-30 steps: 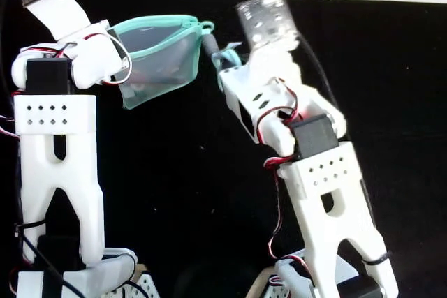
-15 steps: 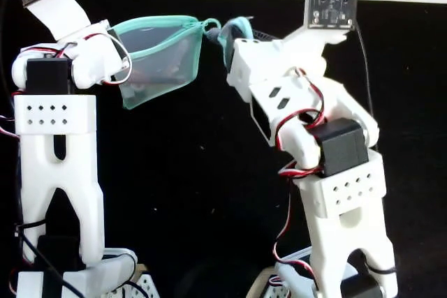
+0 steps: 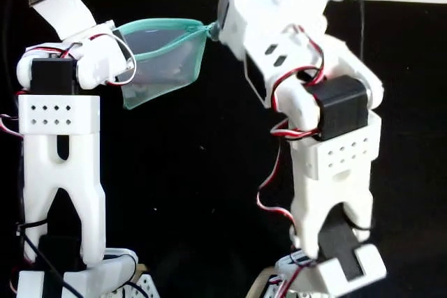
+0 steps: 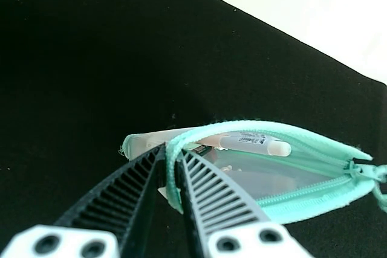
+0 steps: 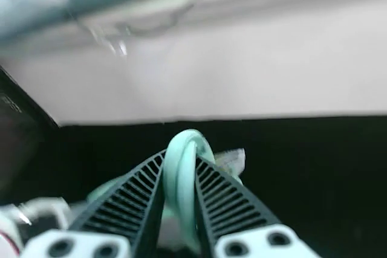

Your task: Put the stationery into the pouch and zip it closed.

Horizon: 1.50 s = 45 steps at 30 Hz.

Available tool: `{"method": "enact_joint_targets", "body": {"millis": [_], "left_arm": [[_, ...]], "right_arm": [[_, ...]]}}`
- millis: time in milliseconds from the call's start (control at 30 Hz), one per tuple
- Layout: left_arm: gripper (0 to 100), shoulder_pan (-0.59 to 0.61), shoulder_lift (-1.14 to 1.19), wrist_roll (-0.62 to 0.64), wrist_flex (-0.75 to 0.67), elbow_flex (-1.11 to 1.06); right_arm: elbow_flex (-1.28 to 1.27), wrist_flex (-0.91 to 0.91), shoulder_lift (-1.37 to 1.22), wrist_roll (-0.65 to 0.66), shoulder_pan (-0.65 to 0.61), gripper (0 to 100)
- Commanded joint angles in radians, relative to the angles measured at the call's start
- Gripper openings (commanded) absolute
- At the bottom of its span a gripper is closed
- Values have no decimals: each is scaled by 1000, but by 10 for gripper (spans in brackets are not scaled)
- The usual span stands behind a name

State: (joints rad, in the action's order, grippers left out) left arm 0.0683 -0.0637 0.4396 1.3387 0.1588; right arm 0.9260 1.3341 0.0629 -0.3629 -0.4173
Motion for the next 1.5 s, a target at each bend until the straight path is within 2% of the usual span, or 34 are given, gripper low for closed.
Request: {"method": "enact_joint_targets", "body": {"millis": [0,133,300,633,733,800,900,1033,1233,1467], "left_arm": [[8,-30,48,0,2,-42],[9,-30,48,0,2,-42],[10,-30,48,0,-37,-42],[12,-31,48,-5,-310,-42],[73,-47,39,-138,-359,-42],[136,-74,36,-195,-356,-41],[201,-93,13,-199,-356,-25],[207,-90,-50,-203,-353,85],[210,-91,-105,-204,-195,251],[210,-90,-105,-204,-167,346]], "right_arm": [[222,-1,-56,-12,10,5],[360,-1,-96,-41,10,5],[397,-15,-93,-84,10,5],[395,30,-93,-89,15,5],[400,22,-85,-86,15,5],[394,22,-56,-86,12,5],[392,19,-27,-86,10,5],[392,19,-15,-84,10,5],[398,-18,-13,-87,7,5],[400,-53,-13,-83,-124,5]]}}
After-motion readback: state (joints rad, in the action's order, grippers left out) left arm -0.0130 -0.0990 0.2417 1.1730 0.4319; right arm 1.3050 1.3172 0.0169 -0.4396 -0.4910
